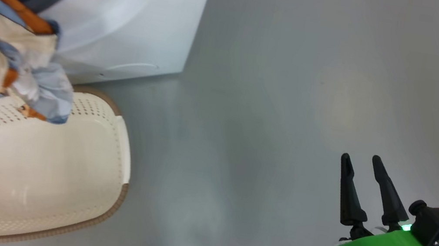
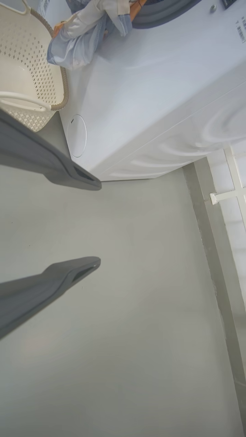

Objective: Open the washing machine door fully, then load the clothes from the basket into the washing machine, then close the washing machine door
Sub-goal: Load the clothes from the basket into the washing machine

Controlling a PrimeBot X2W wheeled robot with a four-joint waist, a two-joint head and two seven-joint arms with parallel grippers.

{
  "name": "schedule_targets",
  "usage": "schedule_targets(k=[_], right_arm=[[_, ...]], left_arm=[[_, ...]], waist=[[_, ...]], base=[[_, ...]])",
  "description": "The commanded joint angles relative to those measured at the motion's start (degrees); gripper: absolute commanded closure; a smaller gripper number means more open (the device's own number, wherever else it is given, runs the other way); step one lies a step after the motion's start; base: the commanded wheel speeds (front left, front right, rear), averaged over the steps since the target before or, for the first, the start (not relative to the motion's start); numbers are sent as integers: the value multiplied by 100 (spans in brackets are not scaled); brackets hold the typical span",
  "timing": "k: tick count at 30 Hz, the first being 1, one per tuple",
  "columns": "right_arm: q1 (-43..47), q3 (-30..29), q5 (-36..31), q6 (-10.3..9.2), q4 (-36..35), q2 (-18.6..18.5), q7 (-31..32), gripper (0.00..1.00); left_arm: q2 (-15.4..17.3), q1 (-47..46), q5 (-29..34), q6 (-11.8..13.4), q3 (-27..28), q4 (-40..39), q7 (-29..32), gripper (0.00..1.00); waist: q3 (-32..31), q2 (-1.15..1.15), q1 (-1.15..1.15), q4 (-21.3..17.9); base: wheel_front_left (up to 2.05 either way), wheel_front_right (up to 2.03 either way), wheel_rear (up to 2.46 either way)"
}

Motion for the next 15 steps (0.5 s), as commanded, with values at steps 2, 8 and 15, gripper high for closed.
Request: schedule_targets(k=[2, 8, 15], right_arm=[[-116, 182, 68, 25, -38, -62, -114, 0], [-280, 397, 275, 25, 162, -62, -294, 0], [-374, 509, 405, 25, 262, -62, -420, 0]], left_arm=[[405, -327, 61, -15, 152, -59, -21, 100], [752, -937, -69, -154, 305, 256, -7, 100], [1013, -1694, -93, -171, 485, 244, -750, 100]], waist=[[313, 0, -1, -277], [740, 0, -1, -561], [1028, 0, -1, -672]], base=[[0, 0, 0], [0, 0, 0], [0, 0, 0]])
